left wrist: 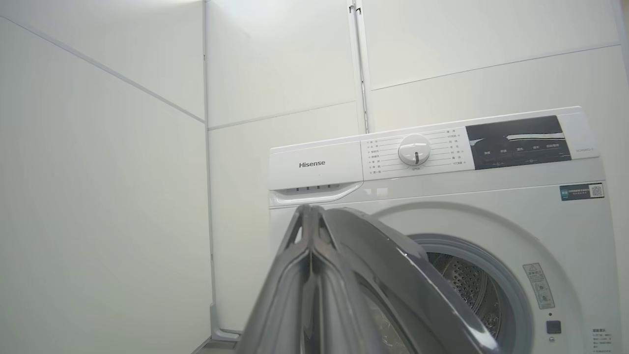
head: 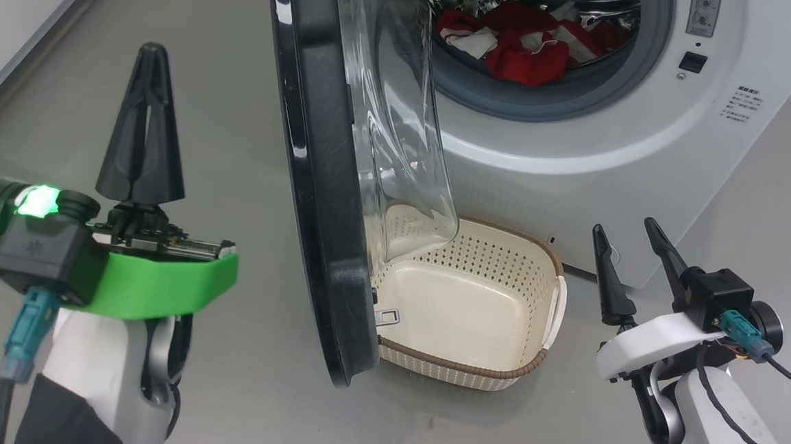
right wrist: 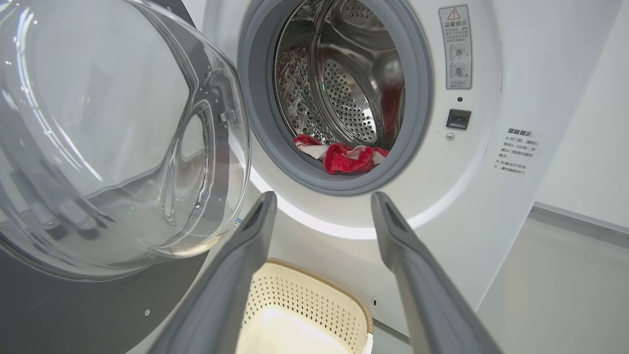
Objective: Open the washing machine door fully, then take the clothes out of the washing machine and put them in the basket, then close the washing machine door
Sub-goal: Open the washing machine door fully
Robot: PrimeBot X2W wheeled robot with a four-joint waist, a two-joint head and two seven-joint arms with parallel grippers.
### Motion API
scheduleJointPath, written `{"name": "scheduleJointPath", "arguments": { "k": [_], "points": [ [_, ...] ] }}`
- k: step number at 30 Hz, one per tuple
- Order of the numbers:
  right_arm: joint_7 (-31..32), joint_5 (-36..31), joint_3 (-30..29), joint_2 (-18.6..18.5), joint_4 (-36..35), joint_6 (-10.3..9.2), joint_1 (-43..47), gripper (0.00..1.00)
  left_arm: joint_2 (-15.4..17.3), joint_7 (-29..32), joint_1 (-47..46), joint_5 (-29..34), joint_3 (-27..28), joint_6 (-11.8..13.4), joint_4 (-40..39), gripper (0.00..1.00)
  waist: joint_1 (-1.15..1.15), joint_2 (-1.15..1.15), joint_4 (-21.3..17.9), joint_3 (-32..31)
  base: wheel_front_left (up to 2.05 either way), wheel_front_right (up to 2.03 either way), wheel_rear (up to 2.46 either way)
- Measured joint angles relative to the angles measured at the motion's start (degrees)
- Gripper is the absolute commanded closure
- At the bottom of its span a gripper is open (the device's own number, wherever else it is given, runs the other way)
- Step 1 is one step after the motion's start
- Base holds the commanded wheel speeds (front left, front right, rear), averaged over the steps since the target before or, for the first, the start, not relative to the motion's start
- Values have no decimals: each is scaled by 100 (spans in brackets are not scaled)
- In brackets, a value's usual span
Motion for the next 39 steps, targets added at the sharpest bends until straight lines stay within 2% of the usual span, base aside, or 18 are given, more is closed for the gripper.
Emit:
{"name": "scheduleJointPath", "arguments": {
  "k": [9,16,24,29,34,39],
  "points": [
    [0,-31,-79,101,22,36,87,0,-5,-1,93,10,-722,-427,-1043,100,0,0,-42,-45,0,0,0],
    [0,-84,-148,105,57,60,96,0,3,69,503,-401,-1757,-929,-1269,100,0,0,-65,-57,0,0,0],
    [0,-169,-198,131,57,86,95,0,25,589,795,-989,-2761,-990,-1330,100,0,0,-90,-24,0,0,0],
    [0,-231,-220,146,75,135,95,0,174,1020,955,-1241,-3232,-991,-1182,100,0,0,-103,7,0,0,0],
    [0,-271,-240,156,87,136,94,0,333,1390,1147,-1426,-3364,-992,-892,100,0,0,-118,41,0,0,0],
    [0,-301,-261,192,87,140,93,0,456,1584,1193,-1443,-3265,-991,-570,100,0,0,-133,80,0,0,0]
  ]
}}
